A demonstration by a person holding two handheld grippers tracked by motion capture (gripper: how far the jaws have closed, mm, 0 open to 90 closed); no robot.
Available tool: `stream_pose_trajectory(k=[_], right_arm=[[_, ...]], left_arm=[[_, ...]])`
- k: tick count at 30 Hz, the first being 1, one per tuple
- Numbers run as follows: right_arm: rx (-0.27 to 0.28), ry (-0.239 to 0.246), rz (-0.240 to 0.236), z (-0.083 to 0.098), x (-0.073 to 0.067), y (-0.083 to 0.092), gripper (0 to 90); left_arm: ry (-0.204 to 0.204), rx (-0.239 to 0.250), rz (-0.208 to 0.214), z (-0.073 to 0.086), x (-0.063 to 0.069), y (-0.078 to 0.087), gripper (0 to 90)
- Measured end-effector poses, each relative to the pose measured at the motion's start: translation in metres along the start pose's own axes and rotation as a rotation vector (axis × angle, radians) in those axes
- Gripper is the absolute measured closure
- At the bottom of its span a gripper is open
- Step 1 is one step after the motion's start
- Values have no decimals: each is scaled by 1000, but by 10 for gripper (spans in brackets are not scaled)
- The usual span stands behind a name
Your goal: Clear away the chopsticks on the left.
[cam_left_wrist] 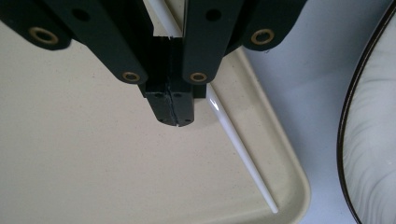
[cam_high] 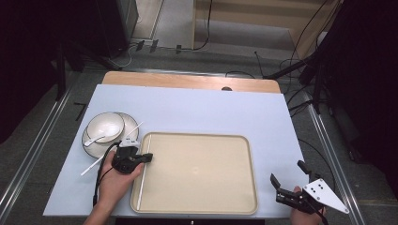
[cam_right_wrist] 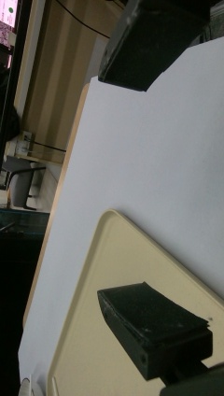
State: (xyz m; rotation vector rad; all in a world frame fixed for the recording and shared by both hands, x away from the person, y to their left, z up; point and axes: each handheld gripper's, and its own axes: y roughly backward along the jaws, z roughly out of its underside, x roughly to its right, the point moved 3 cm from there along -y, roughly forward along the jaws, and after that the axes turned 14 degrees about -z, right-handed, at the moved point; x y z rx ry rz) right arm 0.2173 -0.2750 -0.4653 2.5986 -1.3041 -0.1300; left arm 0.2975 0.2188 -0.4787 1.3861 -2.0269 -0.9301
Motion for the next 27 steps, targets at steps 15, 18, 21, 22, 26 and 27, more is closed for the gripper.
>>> stream_pose_trajectory(k=[15, 18, 21, 22, 26, 27], right_arm=[[1, -4, -2, 0, 0, 0, 14], [1, -2, 0, 0, 0, 0, 14], [2, -1, 0, 0, 0, 1, 14], [2, 0, 0, 0, 0, 1, 14], [1, -4, 1, 0, 0, 1, 14], [2, 0, 2, 0, 0, 1, 14]], left_arm=[[27, 56, 14, -2, -3, 9, 759], [44, 88, 10, -3, -7, 16, 692], [54, 111, 4, -4, -11, 22, 667], [53, 114, 4, -4, -11, 23, 661], [51, 127, -2, -3, -15, 31, 635], [50, 128, -4, -3, -16, 32, 625]])
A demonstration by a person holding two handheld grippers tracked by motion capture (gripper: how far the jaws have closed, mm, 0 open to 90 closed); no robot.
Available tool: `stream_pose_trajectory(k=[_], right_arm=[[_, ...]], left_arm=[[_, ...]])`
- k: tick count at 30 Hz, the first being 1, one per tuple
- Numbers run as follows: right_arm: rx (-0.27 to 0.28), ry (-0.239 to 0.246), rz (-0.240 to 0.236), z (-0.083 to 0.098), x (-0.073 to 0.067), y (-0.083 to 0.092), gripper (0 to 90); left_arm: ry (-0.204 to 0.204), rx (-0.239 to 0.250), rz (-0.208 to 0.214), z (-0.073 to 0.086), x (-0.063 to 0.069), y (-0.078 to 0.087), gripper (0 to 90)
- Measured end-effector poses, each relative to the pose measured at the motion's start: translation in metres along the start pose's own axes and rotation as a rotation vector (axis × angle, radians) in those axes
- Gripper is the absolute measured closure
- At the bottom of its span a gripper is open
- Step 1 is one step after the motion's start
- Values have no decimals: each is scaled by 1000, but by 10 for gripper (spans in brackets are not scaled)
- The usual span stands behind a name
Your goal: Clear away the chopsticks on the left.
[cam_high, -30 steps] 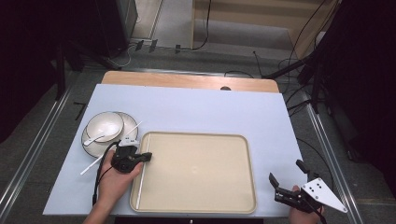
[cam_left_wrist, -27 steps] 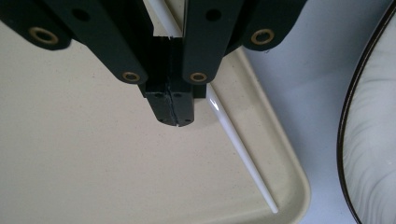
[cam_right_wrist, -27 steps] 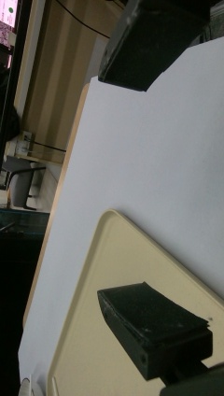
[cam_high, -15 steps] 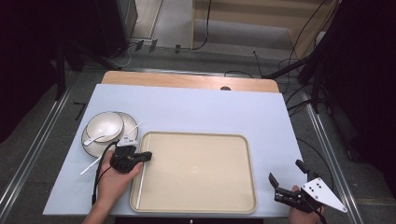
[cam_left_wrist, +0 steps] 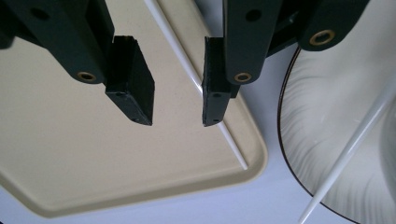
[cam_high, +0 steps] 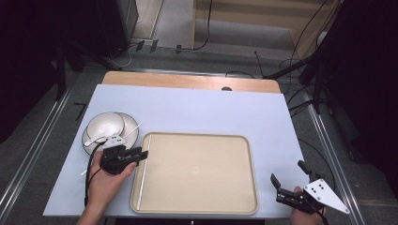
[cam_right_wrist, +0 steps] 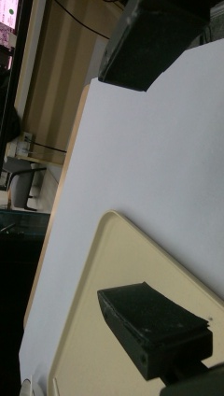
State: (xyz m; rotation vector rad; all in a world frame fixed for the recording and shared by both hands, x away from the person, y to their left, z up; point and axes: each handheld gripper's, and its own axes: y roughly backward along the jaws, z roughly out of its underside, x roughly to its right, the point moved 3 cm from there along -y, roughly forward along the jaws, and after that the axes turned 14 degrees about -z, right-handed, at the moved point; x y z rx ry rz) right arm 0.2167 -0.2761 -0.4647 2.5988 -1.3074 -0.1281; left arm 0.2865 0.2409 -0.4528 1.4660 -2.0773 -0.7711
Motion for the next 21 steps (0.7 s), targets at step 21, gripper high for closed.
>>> stream_pose_trajectory(k=[21], right_arm=[[-1, 1, 3, 0, 0, 0, 14]], left_arm=[[-64, 20, -55, 4, -39, 32, 560]])
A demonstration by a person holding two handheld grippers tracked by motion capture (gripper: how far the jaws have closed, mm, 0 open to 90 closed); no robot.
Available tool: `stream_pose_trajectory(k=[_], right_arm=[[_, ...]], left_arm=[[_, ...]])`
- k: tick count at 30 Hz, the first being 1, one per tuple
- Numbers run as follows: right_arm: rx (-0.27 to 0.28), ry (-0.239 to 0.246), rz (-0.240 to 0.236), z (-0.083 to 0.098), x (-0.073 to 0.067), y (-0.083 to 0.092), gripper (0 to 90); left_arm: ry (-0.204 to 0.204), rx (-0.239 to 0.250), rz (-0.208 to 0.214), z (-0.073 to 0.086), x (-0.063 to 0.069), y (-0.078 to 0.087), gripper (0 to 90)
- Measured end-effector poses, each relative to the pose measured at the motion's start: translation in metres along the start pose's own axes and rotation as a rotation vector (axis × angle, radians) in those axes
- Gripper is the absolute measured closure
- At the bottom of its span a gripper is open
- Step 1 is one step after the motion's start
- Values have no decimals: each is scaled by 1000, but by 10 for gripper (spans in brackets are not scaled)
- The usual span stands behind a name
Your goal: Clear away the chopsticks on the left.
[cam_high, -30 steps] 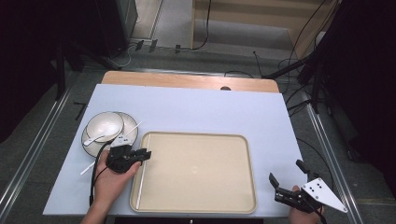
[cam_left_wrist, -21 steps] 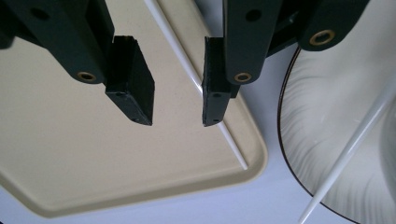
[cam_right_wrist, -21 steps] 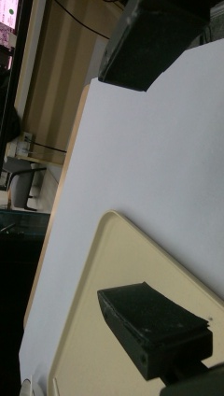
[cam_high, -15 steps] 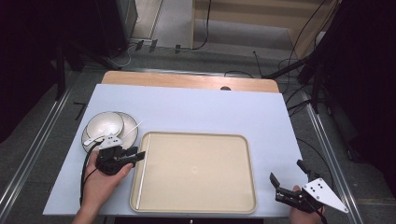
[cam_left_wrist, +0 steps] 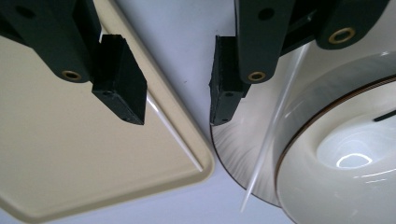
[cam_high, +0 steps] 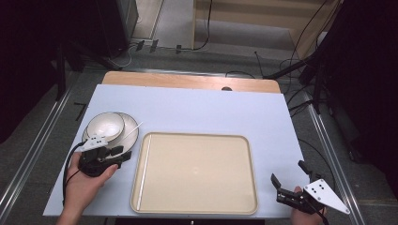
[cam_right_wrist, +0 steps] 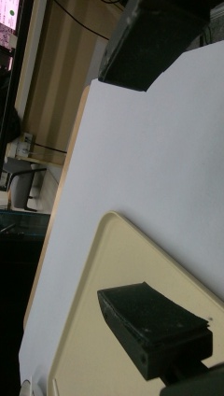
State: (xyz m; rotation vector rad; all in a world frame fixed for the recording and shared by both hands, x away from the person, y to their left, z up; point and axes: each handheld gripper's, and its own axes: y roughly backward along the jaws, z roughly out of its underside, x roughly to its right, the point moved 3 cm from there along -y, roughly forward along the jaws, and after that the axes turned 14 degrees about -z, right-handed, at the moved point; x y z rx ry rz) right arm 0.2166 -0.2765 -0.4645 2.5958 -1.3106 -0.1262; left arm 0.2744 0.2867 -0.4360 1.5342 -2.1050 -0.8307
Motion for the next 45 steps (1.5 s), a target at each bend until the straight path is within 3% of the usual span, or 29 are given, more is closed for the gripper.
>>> stream_pose_trajectory(k=[18, 24, 28, 35, 45], right_arm=[[0, 2, 2, 0, 1, 0, 14], [-2, 2, 1, 0, 0, 0, 14], [-1, 2, 1, 0, 0, 0, 14], [-1, 1, 1, 0, 0, 0, 14], [-1, 5, 0, 0, 0, -1, 14]], left_arm=[[39, -28, -65, 9, -35, 10, 621], [17, -57, -106, 13, -40, 9, 637], [34, -67, -118, 15, -44, 7, 655], [65, -81, -127, 17, -49, 3, 723], [41, -117, -121, 20, -46, -6, 793]])
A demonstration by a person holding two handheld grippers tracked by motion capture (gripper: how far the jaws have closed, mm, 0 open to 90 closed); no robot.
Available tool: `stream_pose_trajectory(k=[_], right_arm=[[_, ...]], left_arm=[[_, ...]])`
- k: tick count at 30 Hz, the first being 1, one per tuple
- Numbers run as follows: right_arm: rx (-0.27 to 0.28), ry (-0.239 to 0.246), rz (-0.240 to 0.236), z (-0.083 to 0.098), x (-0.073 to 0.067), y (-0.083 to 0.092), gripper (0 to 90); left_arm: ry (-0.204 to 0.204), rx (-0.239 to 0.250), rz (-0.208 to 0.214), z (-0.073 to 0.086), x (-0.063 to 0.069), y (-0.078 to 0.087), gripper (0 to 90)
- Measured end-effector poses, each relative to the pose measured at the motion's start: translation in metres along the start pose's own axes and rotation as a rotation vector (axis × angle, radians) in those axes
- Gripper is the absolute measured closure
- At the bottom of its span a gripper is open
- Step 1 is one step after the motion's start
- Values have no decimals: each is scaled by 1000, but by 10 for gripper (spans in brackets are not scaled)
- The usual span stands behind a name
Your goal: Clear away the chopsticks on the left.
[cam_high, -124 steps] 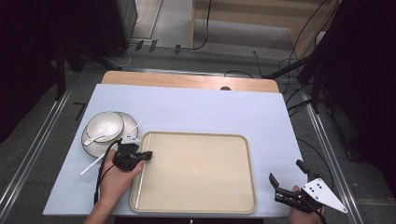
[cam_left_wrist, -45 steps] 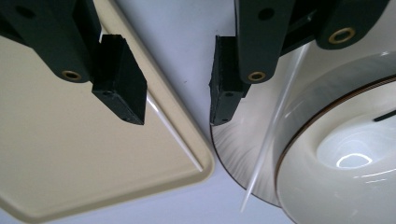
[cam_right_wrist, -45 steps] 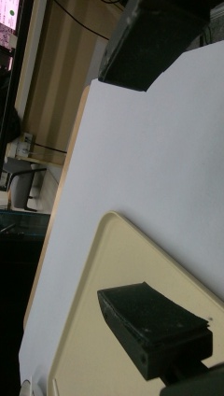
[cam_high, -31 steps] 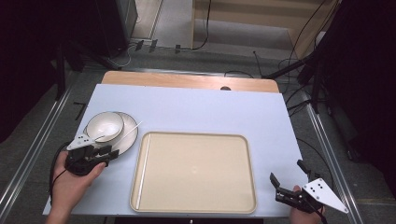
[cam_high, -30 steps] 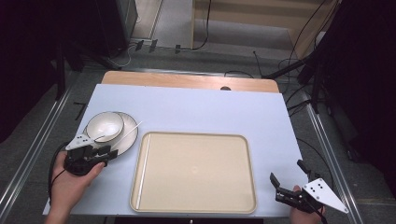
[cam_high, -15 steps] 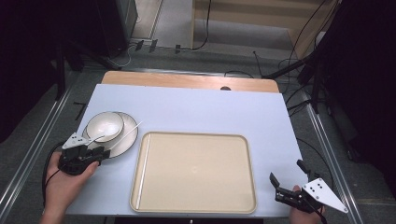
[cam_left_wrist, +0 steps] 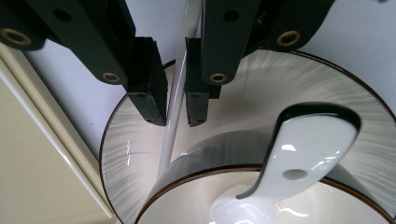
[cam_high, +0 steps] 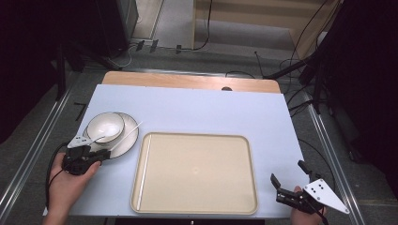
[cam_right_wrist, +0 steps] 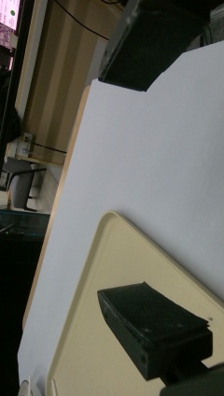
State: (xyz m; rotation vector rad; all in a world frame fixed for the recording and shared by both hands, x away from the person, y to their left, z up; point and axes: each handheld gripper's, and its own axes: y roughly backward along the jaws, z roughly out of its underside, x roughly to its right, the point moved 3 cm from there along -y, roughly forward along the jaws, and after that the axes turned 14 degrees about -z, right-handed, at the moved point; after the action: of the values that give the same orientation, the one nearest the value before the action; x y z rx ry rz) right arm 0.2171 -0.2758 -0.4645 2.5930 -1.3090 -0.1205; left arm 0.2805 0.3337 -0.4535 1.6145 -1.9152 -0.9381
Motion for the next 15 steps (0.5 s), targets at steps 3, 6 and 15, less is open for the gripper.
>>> stream_pose_trajectory(k=[3, 6, 15], right_arm=[[0, -2, 2, 0, 0, 0, 14], [-1, 1, 1, 0, 0, 0, 14], [0, -2, 3, 0, 0, 0, 14]], left_arm=[[0, 2, 32, -1, 1, -1, 817], [-7, 8, 56, -1, 3, 0, 848], [-7, 9, 56, -4, 7, 5, 854]])
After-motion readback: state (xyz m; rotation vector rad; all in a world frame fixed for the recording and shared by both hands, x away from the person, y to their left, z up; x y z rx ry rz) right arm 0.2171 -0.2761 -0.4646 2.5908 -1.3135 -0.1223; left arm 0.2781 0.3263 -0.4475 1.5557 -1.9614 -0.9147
